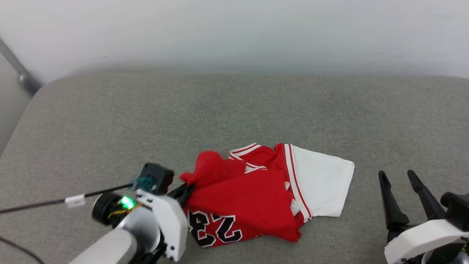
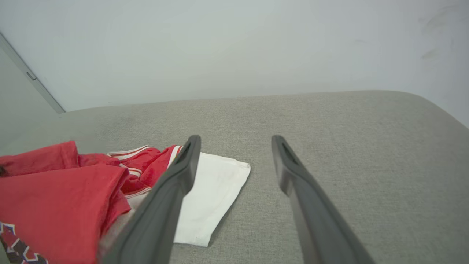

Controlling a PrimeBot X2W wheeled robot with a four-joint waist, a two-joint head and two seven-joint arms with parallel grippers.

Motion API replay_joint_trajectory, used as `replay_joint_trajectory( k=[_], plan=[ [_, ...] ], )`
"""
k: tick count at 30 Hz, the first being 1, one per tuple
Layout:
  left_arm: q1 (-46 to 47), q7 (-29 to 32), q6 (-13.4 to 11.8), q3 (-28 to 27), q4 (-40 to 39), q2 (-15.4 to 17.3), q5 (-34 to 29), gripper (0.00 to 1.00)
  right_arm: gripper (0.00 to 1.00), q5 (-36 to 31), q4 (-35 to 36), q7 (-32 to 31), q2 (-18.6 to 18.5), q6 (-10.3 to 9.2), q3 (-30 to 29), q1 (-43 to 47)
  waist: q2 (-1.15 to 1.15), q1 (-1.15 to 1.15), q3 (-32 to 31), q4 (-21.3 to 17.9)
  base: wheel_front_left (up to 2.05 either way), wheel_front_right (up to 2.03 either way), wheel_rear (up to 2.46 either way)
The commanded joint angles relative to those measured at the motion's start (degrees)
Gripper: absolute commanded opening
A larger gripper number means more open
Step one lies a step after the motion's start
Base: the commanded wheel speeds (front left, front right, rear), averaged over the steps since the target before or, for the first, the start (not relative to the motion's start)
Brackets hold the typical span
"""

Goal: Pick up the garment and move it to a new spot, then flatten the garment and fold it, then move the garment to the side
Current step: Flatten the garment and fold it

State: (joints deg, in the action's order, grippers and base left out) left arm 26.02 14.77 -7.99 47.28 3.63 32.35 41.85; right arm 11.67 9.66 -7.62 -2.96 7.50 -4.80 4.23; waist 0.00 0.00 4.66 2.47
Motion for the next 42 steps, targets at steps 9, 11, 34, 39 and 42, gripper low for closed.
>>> replay_joint_trajectory(
  k=[9,11,34,39,42],
  plan=[
    [-24.53,-3.53,-11.87,-6.34,-3.11,5.32,11.39,0.0,1.0,0.92,0.5,-0.81,0.13,-0.03,-0.47,2.87,0.0,0.0,-3.46,2.79,0.0,0.0,0.0],
    [-27.98,-3.99,-12.55,-6.87,-2.34,4.92,13.64,0.0,1.0,0.93,0.57,-0.9,0.13,-0.03,-0.33,3.03,0.0,0.0,-3.7,2.82,0.0,0.0,0.0],
    [-10.96,-17.56,-8.69,-5.3,-4.14,-0.41,-0.47,1.0,1.0,0.56,3.15,-2.27,0.13,-0.03,1.16,2.79,0.0,0.0,-3.63,0.41,0.0,0.0,0.0],
    [-2.71,-11.35,-1.6,0.46,-0.72,-3.53,-1.93,1.0,1.0,-0.1,3.91,-2.1,0.12,-0.03,1.98,1.01,0.0,0.0,-0.63,-1.1,0.0,0.0,0.0],
    [0.81,-7.23,2.76,3.61,2.13,-4.57,-1.95,1.0,1.0,-0.02,3.6,-1.86,0.11,-0.03,2.58,0.12,0.0,0.0,0.9,-2.34,0.0,0.0,0.0]
  ],
)
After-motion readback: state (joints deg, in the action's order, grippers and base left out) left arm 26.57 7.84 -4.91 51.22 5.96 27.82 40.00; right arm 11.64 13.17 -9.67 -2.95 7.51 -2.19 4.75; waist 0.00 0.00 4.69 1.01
